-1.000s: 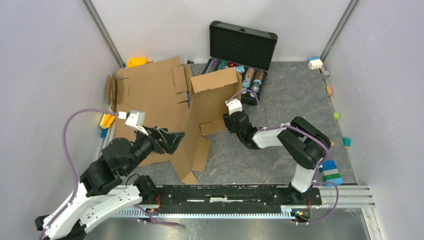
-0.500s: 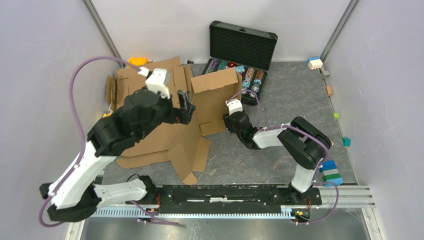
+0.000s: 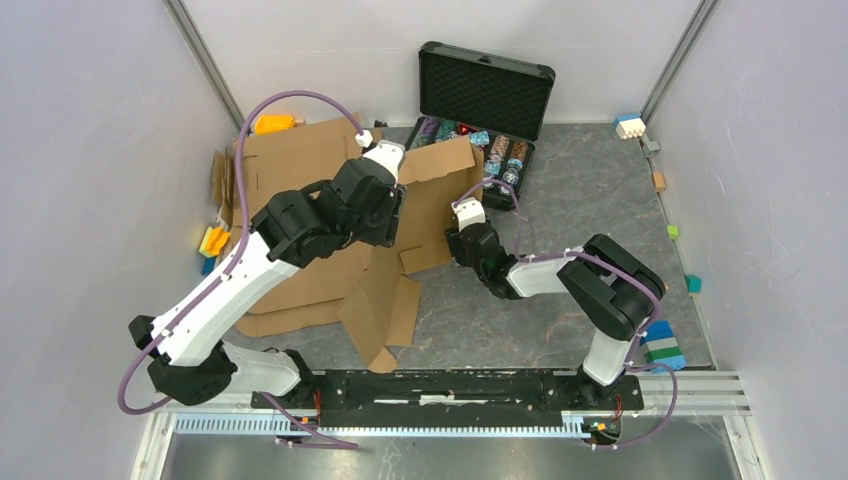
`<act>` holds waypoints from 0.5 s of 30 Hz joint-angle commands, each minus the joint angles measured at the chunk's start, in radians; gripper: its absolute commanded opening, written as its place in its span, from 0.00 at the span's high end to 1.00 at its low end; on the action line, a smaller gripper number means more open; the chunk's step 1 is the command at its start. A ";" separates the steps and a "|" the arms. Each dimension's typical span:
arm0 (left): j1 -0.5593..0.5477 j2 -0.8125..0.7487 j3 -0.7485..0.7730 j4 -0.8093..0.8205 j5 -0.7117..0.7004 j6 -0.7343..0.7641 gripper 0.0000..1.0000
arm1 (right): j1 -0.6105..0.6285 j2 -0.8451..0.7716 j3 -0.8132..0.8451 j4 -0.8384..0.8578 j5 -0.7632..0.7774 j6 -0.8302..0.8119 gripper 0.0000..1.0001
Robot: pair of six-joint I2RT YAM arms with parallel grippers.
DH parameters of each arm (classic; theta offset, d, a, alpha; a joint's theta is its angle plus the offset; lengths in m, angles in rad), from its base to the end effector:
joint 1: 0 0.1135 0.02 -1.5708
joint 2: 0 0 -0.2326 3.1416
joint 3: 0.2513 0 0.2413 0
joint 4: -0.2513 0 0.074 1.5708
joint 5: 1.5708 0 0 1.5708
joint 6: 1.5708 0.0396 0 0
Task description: Fold the paper box
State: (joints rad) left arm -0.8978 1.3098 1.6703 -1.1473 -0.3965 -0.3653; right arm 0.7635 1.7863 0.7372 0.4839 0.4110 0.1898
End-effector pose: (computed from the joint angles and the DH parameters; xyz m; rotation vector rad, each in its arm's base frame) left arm 0.1588 -0.1747 0.3985 0.4176 2.2512 -0.1869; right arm 0.2503 0.2177 0.1089 -0.3587 2.0559 0.1391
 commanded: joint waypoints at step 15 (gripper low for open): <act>0.011 -0.025 0.012 -0.064 -0.032 0.049 0.98 | 0.005 -0.043 -0.053 -0.105 -0.043 -0.001 0.27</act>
State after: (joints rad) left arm -0.8913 1.3006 1.6707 -1.2026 -0.4358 -0.3462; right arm 0.7631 1.7527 0.7067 0.4736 0.4042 0.1867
